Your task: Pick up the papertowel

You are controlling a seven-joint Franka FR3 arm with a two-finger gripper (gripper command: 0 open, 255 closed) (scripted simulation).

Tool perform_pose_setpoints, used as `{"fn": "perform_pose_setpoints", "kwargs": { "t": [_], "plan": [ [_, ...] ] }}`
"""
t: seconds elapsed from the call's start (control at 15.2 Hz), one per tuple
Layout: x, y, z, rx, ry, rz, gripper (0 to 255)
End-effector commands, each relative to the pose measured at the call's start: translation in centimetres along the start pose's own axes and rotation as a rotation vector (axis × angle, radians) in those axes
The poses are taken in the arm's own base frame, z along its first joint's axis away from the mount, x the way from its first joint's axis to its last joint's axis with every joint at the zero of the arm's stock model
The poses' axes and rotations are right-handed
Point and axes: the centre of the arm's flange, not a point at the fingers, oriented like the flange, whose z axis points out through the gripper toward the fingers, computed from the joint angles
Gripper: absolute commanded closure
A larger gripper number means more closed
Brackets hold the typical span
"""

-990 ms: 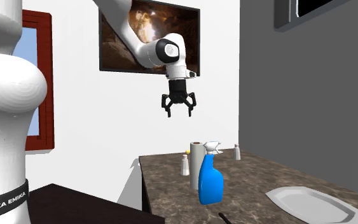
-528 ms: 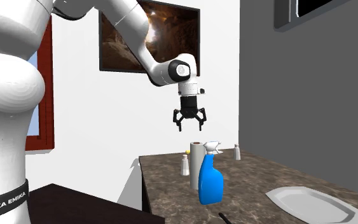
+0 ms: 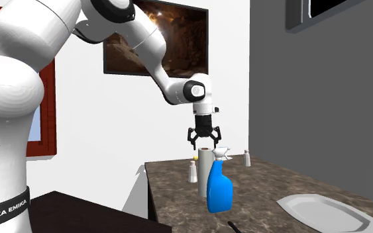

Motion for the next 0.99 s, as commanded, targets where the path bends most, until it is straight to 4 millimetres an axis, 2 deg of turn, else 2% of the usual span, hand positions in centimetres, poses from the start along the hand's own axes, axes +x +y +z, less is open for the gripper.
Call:
{"fn": "perform_pose_setpoints", "kwargs": {
  "t": [0.0, 0.26, 0.33, 0.92],
  "plan": [
    [0.0, 0.0, 1.0, 0.0, 0.0, -0.001, 0],
    [-0.1, 0.0, 2.3, 0.0, 0.0, -0.001, 0],
    [0.0, -0.1, 2.3, 0.0, 0.0, -0.001, 255],
    [-0.1, 0.0, 2.3, 0.0, 0.0, -0.001, 255]
  ]
}}
